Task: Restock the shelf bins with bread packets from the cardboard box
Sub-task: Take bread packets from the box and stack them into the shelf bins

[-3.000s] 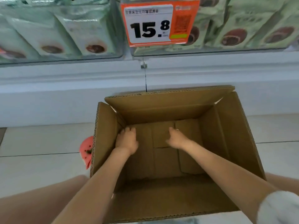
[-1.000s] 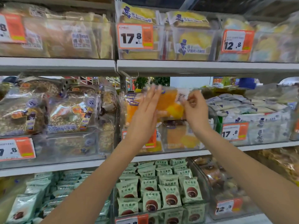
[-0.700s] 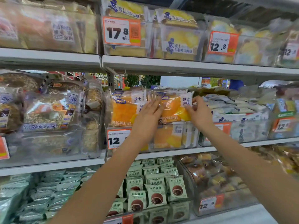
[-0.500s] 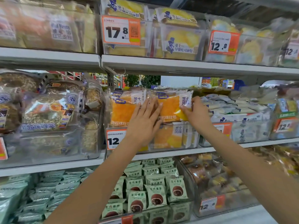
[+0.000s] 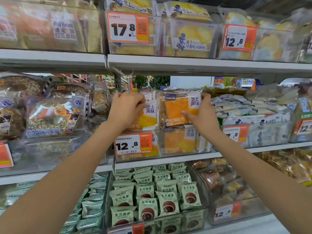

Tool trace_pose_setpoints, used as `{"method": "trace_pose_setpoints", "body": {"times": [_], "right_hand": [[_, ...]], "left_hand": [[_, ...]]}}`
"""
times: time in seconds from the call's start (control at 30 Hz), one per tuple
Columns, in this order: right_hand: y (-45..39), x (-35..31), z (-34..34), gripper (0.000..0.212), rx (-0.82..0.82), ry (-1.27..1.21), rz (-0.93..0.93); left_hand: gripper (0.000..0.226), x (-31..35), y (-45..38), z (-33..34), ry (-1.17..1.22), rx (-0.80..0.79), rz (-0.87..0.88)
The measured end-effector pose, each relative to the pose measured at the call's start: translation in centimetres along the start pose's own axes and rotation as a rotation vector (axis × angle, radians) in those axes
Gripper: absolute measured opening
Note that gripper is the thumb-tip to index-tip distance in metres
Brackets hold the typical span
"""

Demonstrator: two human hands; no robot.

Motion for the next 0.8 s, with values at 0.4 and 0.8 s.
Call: {"method": "trace_pose_setpoints", "body": {"times": [0.4, 0.8], "right_hand": [[-0.2, 0.9, 0.7, 0.069, 0.016, 0.055, 0.04], [0.9, 1.0, 0.2, 0.093, 0.062, 0.075, 0.089]], "left_hand": [[0.016, -1.9, -1.6, -0.4, 0.303, -0.102, -0.091], [0.03, -1.0, -1.4, -0.3, 0.032, -0.123, 0.015]]}}
Point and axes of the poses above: each hand's wrist, its own y-axis away from the middle knuckle, its own z-axis out of the palm, x = y × z, the point moved 10 cm from there along -y, towards the middle knuckle, and after that the axes turned 10 degrees about -y, right-handed, at the moved point
